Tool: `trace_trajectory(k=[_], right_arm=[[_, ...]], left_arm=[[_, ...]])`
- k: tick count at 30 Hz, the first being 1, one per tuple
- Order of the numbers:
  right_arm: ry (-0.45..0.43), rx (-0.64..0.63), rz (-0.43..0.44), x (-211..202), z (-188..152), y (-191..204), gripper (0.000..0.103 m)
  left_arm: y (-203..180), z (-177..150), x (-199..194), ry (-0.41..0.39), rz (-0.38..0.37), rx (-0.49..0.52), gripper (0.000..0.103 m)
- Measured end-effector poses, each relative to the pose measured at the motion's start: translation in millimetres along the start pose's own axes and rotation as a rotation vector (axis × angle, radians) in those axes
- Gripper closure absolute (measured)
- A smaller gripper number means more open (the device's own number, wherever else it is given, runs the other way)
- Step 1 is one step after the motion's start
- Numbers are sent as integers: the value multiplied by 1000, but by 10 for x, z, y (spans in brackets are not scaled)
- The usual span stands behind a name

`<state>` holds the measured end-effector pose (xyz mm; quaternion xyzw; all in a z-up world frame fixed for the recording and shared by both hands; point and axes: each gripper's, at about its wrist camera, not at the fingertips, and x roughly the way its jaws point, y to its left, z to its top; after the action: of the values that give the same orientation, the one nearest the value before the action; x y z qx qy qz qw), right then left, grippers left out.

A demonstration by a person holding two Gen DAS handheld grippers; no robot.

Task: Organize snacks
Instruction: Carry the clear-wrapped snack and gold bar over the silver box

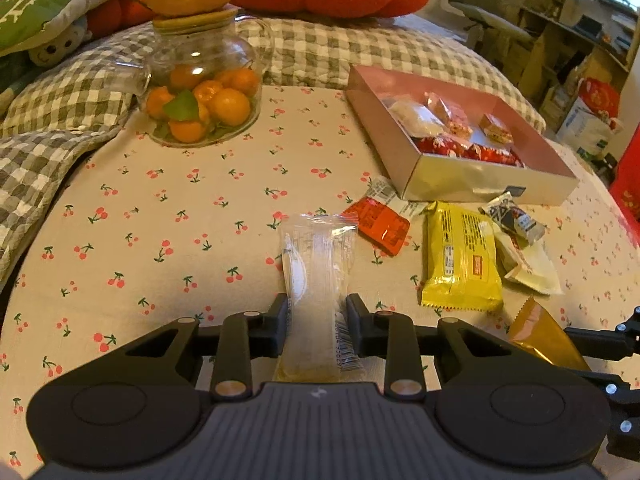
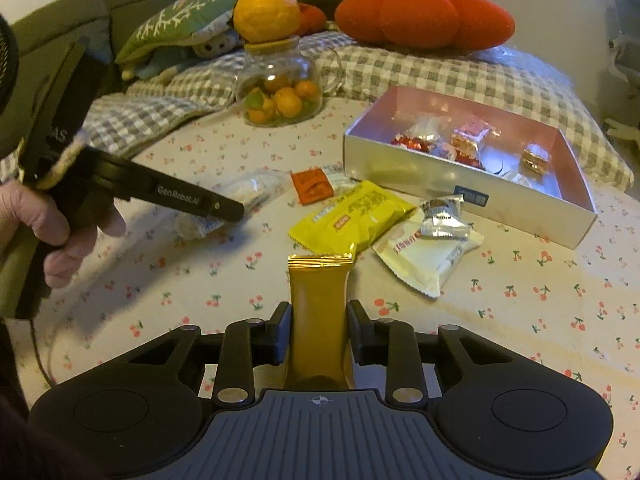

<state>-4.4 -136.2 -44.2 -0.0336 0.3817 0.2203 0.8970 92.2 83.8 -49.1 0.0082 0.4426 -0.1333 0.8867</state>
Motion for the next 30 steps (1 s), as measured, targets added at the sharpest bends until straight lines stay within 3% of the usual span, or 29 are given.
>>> trace_trajectory(k=[14, 30], right_arm=[[-75, 118, -18, -134, 375, -289, 75], [-167, 328, -88, -191, 788, -976, 75]], left_arm=[[-71, 179, -89, -35, -31, -53, 76], [-323, 496, -63, -78, -68, -110, 76]])
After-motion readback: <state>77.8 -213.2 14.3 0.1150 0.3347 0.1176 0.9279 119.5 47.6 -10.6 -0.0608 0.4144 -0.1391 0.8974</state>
